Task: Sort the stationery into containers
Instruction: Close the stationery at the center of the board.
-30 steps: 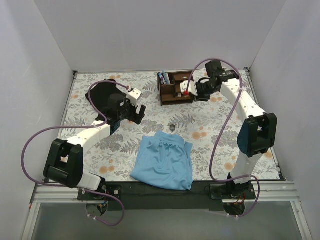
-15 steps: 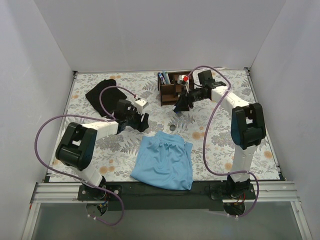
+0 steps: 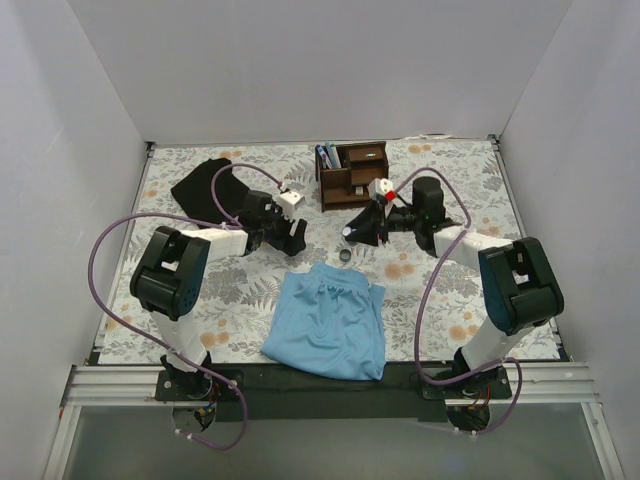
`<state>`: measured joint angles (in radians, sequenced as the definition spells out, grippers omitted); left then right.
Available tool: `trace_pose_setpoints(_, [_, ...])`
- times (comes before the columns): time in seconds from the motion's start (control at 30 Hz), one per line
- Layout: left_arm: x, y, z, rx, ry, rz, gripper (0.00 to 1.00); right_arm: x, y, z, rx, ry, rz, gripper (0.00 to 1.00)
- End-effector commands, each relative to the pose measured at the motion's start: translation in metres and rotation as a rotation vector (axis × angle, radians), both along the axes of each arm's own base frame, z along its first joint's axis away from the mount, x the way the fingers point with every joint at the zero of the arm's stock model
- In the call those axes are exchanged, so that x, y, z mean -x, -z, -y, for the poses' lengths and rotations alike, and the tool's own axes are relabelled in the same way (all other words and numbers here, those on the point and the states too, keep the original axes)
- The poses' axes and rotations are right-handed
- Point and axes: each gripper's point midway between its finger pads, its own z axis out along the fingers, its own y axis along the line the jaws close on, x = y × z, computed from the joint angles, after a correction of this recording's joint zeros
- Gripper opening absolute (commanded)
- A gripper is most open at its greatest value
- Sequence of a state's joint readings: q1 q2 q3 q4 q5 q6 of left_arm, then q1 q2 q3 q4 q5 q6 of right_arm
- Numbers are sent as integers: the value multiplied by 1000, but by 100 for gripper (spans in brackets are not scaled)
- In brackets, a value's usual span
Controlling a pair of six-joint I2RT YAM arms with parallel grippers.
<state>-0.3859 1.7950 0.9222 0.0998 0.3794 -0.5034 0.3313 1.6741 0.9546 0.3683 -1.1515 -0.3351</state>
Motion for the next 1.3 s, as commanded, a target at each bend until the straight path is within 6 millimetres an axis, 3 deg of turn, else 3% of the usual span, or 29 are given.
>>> trace_pose_setpoints(0.0, [-13,-14,16,22,35,5,70,-6,-64,-8,-264,122,364,1])
trace_pose_setpoints(0.03, [-15,-10,17,15,32,-4,70,-1,-50,-8,-273,138,278,1])
trace_pose_setpoints(0.13, [-24,-15,17,10,15,12,70,2,-48,-16,-309,175,296,1])
trace_pose_setpoints(0.33, [-15,-14,13,14,14,7,71,5,-34,-28,-318,209,272,1])
trace_pose_setpoints(0.63, [-5,-10,10,17,8,-4,71,-2,-15,-23,-295,285,230,1])
trace_pose_setpoints(0.93, [-6,-6,13,29,12,-17,72,-5,7,-15,-281,373,79,1])
trace_pose_setpoints(1.27, [-10,-2,17,21,30,-29,72,-17,21,-14,-270,428,57,1])
